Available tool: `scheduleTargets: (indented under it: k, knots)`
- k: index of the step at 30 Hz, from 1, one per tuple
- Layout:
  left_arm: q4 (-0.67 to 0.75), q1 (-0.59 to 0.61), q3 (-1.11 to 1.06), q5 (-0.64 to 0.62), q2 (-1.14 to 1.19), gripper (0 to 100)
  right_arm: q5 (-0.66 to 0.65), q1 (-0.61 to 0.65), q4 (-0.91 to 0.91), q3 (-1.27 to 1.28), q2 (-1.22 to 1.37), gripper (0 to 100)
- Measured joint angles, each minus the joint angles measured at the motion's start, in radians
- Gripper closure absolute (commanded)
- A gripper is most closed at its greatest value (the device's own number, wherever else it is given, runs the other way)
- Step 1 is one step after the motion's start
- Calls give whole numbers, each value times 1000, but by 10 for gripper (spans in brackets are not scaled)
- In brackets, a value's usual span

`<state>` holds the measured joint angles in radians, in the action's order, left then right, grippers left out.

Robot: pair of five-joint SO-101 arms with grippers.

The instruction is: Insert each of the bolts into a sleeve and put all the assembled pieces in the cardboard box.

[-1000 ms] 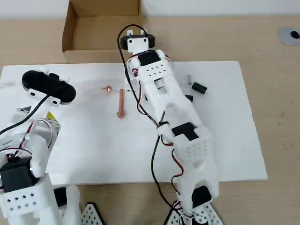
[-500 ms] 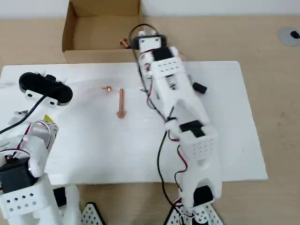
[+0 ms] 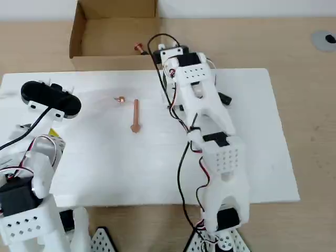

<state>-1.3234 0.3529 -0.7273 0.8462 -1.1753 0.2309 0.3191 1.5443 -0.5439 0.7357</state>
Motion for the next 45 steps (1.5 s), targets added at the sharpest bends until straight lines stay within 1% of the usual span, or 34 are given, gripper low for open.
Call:
scheduleTargets:
  k: [9,15,29,35,37,42,45]
  knots:
    - [0,0,0,0,0,990,0,-5,2,-55,29,814]
    - [0,0,0,0,0,990,-74,-8,0,-155,37,814]
    - [0,0,0,0,0,990,-84,-8,-2,-107,64,814]
    - [0,0,0,0,0,990,-84,-6,3,-157,110,815]
    - [0,0,0,0,0,990,-84,-6,3,-178,120,842]
    - [0,0,0,0,0,990,-83,-21,2,-195,124,962]
    - [0,0,0,0,0,990,-84,-20,0,-195,124,977]
